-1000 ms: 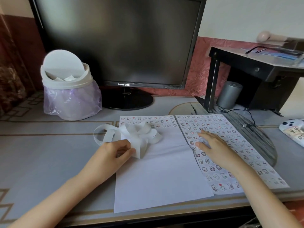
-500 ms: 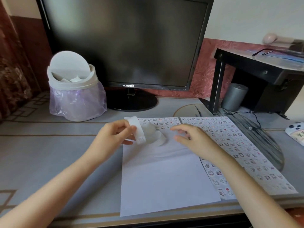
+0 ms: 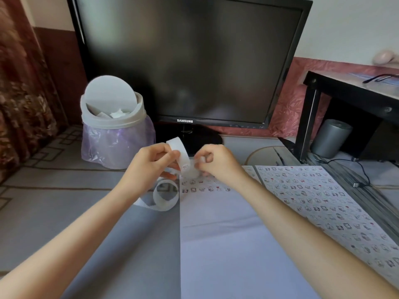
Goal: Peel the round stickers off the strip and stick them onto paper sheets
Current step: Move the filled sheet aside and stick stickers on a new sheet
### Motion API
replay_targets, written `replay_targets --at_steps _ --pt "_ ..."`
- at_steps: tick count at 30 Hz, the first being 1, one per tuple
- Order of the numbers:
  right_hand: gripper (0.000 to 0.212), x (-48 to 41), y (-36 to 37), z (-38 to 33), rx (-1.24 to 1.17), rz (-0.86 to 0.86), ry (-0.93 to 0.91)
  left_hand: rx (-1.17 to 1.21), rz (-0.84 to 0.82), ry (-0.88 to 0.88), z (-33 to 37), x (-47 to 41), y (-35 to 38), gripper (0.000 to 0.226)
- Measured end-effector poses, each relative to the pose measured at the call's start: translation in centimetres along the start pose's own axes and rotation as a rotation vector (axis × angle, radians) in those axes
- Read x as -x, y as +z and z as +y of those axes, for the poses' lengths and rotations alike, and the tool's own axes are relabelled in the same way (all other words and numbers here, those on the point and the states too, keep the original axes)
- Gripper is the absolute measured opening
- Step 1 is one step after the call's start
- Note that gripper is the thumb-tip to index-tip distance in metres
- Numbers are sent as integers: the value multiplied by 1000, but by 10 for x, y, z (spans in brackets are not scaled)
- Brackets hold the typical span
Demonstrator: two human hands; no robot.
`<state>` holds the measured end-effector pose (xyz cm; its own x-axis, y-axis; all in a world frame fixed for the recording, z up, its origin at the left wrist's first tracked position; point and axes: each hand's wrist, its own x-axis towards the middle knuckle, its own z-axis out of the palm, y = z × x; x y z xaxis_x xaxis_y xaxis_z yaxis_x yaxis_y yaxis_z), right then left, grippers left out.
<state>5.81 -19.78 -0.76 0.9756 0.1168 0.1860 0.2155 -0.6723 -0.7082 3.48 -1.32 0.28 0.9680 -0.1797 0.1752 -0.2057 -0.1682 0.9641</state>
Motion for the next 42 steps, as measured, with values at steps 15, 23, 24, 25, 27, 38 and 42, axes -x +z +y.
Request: replay_targets --at_steps 15,23,24,25,27,38,42 --pt "22 7 -4 7 -317 45 -2 179 8 -136 -21 -30 16 23" --pt "14 19 1 10 -456 68 19 196 5 -131 -24 -27 30 20" --pt "14 20 2 12 -479 88 16 240 0 -143 -24 -27 31 20" --pt "14 19 3 14 -506 110 11 278 -9 -159 -25 -26 32 20" --pt "13 21 4 17 -544 135 6 271 -33 -169 -28 -24 33 18" --pt "12 24 6 21 -431 135 -40 160 -85 -77 -38 -21 37 15" --pt "11 25 7 21 -395 147 -61 169 -70 -85 -38 -22 36 14"
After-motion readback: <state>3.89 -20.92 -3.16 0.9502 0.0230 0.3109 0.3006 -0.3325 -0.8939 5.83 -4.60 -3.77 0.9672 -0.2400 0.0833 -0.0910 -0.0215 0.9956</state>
